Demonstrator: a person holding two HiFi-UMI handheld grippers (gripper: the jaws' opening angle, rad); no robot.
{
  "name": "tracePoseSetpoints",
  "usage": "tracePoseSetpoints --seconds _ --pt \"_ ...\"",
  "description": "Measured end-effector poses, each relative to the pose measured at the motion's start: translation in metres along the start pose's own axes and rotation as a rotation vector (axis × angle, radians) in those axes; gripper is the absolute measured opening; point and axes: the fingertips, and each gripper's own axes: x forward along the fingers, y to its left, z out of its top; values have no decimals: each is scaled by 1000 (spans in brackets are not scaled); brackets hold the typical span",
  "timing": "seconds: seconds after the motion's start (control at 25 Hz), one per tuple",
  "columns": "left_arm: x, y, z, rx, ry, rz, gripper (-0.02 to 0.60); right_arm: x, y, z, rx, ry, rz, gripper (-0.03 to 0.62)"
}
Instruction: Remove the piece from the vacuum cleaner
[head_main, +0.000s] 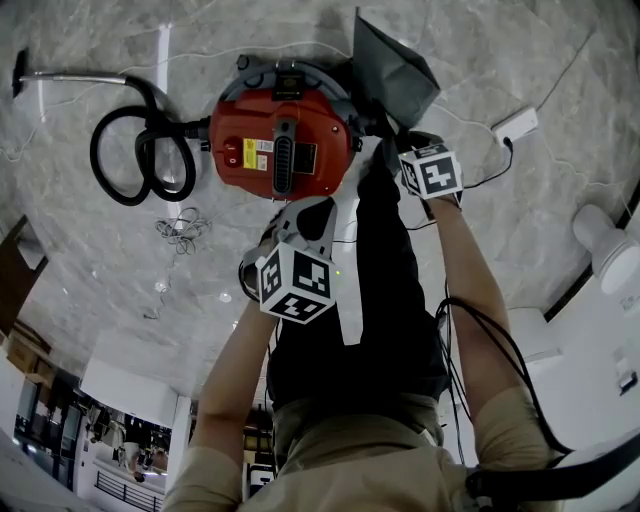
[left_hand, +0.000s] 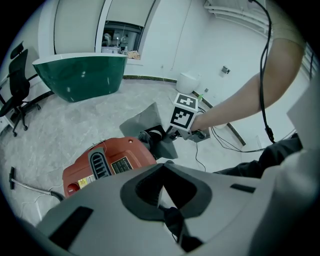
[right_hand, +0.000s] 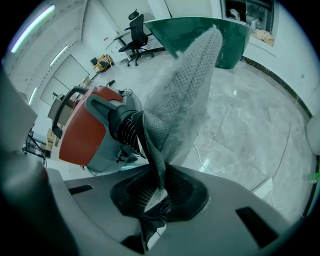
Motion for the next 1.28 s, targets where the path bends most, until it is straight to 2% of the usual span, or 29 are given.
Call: tracePoseSetpoints --seconds 0.32,0.48,0.56,0.64,0.92,1.28 --pt "2 -5 -3 -13 10 -19 -5 -2 -9 0 -29 2 -30 32" --pt "3 -5 -4 -17 10 -15 -5 -5 -23 -6 -69 35 -94 28" --pt "5 -7 -2 -19 6 -19 -5 -8 -43 -13 -33 48 -125 25" --pt "7 -10 -2 -20 4 -26 -5 -14 -55 -20 -16 40 -121 25" --pt "15 -23 3 5 21 -50 -5 -32 -64 -28 67 -2 -108 25" --pt "5 -26 20 42 16 -44 -5 -54 -69 -35 204 -62 -86 25"
